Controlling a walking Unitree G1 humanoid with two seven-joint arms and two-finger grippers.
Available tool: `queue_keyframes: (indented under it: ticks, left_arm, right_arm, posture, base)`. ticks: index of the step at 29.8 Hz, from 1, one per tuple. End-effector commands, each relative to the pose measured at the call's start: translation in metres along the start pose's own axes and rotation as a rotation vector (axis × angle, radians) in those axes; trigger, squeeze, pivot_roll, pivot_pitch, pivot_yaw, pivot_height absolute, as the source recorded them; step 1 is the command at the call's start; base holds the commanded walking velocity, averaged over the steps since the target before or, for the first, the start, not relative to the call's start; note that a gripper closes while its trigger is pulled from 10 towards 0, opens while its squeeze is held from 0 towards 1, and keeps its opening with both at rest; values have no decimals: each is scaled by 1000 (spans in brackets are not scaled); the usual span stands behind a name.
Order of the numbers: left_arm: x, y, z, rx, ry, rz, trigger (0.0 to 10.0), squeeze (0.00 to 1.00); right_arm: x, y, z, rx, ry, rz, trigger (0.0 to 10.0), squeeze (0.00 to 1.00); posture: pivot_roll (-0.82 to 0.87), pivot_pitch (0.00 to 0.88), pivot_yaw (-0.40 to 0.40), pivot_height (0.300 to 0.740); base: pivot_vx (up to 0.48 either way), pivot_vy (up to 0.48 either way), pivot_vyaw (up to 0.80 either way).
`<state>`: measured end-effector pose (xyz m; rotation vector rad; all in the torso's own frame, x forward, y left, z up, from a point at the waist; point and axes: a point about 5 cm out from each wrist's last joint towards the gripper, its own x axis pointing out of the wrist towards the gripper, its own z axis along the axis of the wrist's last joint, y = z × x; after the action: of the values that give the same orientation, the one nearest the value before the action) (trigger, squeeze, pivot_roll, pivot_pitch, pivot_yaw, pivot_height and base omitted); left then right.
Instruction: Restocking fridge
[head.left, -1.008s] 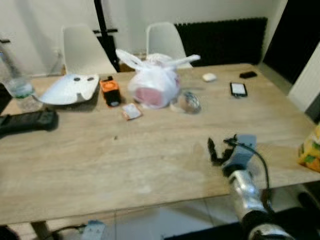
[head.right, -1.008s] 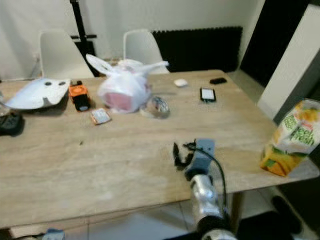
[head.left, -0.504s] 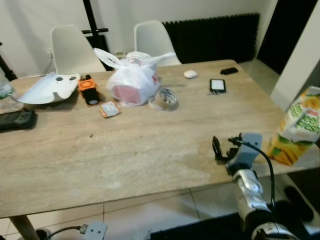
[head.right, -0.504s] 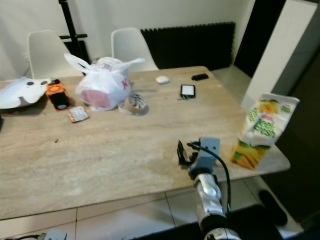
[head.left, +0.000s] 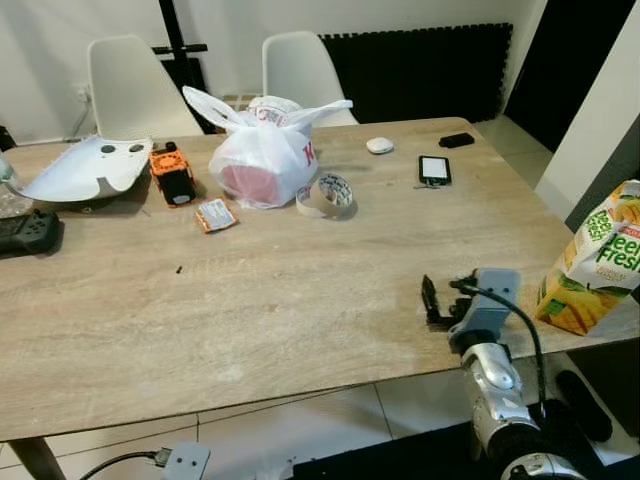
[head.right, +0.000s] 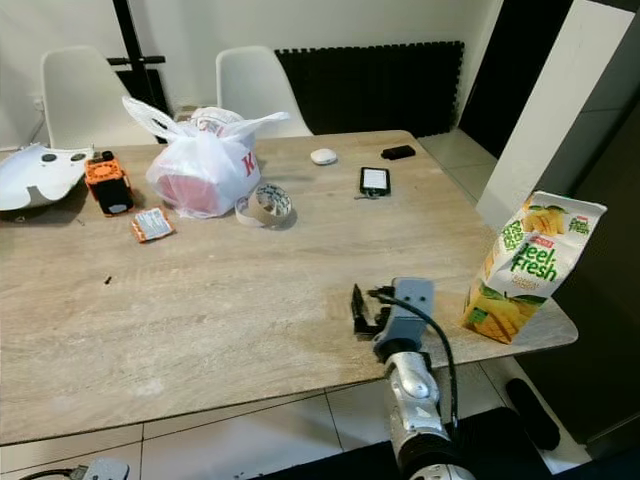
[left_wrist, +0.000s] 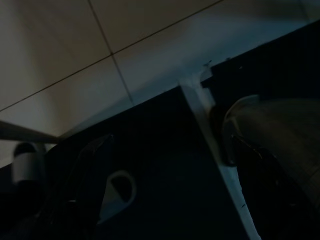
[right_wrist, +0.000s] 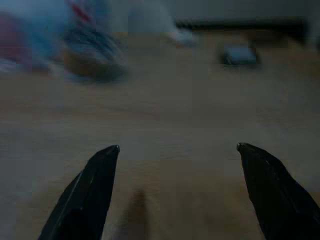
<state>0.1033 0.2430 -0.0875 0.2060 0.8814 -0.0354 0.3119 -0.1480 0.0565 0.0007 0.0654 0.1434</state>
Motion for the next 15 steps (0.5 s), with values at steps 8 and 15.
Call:
queue_keyframes:
  ticks: [8,15]
  left_arm:
    - [-3,-2,-7,-4,24,-6,10000,0]
    - [-3,-2,-7,-2,23,-5,10000,0]
  right_arm:
    - [23,-2,110,-11,-387,87,10000,0]
    - [23,-38,144,-96,-466,-60,10000,0]
  posture:
    - [29,0,-5,740]
    - [39,0,-2,740]
  base:
    - [0,0,0]
    - [0,0,0]
